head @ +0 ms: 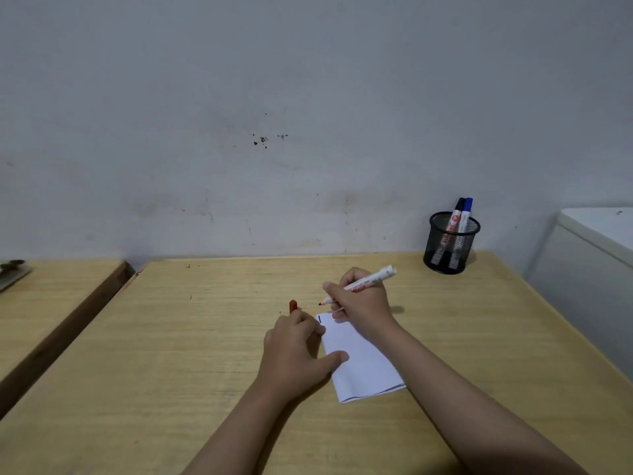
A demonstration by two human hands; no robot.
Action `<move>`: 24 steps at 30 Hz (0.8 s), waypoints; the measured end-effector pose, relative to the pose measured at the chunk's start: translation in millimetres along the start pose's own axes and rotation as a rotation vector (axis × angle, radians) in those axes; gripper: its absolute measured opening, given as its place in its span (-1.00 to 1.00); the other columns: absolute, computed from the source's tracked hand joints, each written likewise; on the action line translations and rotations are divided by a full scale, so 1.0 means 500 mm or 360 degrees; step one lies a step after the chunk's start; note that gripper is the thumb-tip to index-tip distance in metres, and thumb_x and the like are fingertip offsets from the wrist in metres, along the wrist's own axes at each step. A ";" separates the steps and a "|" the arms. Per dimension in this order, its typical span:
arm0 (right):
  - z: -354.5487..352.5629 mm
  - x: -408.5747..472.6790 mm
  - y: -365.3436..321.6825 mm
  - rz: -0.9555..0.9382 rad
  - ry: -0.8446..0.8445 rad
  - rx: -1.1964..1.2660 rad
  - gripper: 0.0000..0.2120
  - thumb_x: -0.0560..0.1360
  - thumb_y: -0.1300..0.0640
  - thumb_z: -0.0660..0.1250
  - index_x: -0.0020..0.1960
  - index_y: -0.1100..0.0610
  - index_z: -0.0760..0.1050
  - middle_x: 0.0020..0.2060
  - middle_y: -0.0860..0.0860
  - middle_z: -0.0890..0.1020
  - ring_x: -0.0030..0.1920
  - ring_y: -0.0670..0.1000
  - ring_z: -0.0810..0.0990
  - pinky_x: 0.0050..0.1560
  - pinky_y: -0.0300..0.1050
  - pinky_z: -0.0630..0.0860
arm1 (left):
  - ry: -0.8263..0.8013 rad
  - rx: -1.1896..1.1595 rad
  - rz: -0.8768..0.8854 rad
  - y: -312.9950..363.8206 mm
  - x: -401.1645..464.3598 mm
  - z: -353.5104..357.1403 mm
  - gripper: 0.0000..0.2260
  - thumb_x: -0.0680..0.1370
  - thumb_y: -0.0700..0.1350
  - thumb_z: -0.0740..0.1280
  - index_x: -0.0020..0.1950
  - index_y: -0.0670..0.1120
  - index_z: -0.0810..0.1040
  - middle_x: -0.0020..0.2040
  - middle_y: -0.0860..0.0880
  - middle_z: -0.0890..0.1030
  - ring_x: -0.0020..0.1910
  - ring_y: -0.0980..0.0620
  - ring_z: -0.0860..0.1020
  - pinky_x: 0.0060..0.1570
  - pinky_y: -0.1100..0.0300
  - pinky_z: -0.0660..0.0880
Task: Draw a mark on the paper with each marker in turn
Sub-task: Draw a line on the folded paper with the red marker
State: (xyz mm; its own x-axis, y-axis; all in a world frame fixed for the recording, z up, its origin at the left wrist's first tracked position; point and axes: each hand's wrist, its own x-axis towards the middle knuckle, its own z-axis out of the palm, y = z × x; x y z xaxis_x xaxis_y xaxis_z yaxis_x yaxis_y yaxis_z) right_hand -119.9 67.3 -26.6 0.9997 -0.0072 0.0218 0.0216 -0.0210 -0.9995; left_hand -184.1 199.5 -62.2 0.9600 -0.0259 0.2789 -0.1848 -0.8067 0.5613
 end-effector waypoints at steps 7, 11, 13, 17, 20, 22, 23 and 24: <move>0.006 0.011 0.041 -0.0074 -0.0008 -0.0169 -0.68 0.40 0.23 0.45 -0.39 0.12 0.34 -0.54 0.07 0.61 -0.46 0.04 0.66 -0.47 -0.14 0.50 | 0.0017 0.0048 0.0049 -0.007 0.005 -0.003 -0.69 0.44 0.12 0.32 0.07 -0.02 0.60 0.08 0.12 0.57 0.08 0.05 0.47 0.05 0.06 0.44; 0.006 0.017 0.048 -0.0097 0.0011 -0.0185 -0.67 0.40 0.23 0.42 -0.42 0.07 0.32 -0.54 0.06 0.62 -0.46 0.02 0.65 -0.45 -0.15 0.49 | -0.0028 0.0129 0.0055 -0.006 0.011 -0.007 -0.70 0.44 0.10 0.32 0.08 -0.02 0.59 0.09 0.11 0.57 0.10 0.06 0.48 0.05 0.06 0.46; 0.005 0.017 0.049 -0.0103 -0.0006 -0.0198 -0.69 0.41 0.25 0.41 -0.40 0.11 0.33 -0.56 0.03 0.61 -0.47 -0.04 0.65 -0.47 -0.19 0.49 | -0.0028 0.0132 0.0054 -0.005 0.014 -0.008 -0.69 0.43 0.10 0.33 0.08 -0.02 0.59 0.09 0.10 0.57 0.10 0.06 0.48 0.05 0.06 0.46; 0.006 0.019 0.052 -0.0121 -0.0015 -0.0192 -0.70 0.41 0.26 0.41 -0.39 0.14 0.33 -0.52 0.09 0.60 -0.45 -0.05 0.65 -0.47 -0.19 0.50 | -0.0019 0.0152 0.0081 -0.004 0.012 -0.011 -0.71 0.43 0.10 0.33 0.07 -0.02 0.59 0.11 0.11 0.58 0.09 0.04 0.49 0.06 0.04 0.46; 0.008 0.022 0.054 -0.0124 -0.0014 -0.0222 -0.69 0.41 0.25 0.40 -0.39 0.13 0.32 -0.49 0.12 0.59 -0.46 -0.07 0.65 -0.46 -0.19 0.50 | -0.0018 0.0184 0.0097 -0.003 0.011 -0.012 -0.72 0.44 0.10 0.31 0.07 -0.01 0.59 0.13 0.13 0.58 0.08 0.04 0.48 0.04 0.06 0.44; 0.010 0.024 0.055 -0.0116 -0.0020 -0.0238 -0.70 0.40 0.24 0.40 -0.39 0.13 0.32 -0.48 0.14 0.60 -0.48 -0.08 0.64 -0.46 -0.18 0.50 | -0.0011 0.0196 0.0110 -0.002 0.011 -0.011 -0.73 0.45 0.09 0.30 0.06 -0.01 0.58 0.15 0.14 0.57 0.08 0.05 0.48 0.01 0.09 0.42; 0.010 0.025 0.056 -0.0111 -0.0025 -0.0243 -0.70 0.40 0.25 0.40 -0.39 0.13 0.31 -0.45 0.16 0.60 -0.48 -0.08 0.63 -0.45 -0.17 0.50 | -0.0009 0.0204 0.0117 -0.001 0.011 -0.011 -0.73 0.45 0.09 0.30 0.05 0.00 0.58 0.15 0.14 0.58 0.07 0.05 0.48 0.00 0.09 0.41; 0.010 0.025 0.056 -0.0106 -0.0028 -0.0249 -0.71 0.39 0.26 0.39 -0.39 0.13 0.31 -0.44 0.19 0.59 -0.48 -0.08 0.63 -0.46 -0.17 0.50 | -0.0007 0.0211 0.0120 -0.001 0.011 -0.012 -0.74 0.45 0.09 0.30 0.04 0.00 0.58 0.14 0.13 0.58 0.06 0.04 0.48 -0.01 0.10 0.40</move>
State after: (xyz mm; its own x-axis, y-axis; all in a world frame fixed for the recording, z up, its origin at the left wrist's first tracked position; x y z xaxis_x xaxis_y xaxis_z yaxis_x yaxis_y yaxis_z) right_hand -106.6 71.4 -54.2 0.9962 0.0166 0.0860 0.0876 -0.1762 -0.9804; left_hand -180.1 203.0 -56.2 0.9453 -0.0918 0.3130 -0.2274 -0.8733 0.4309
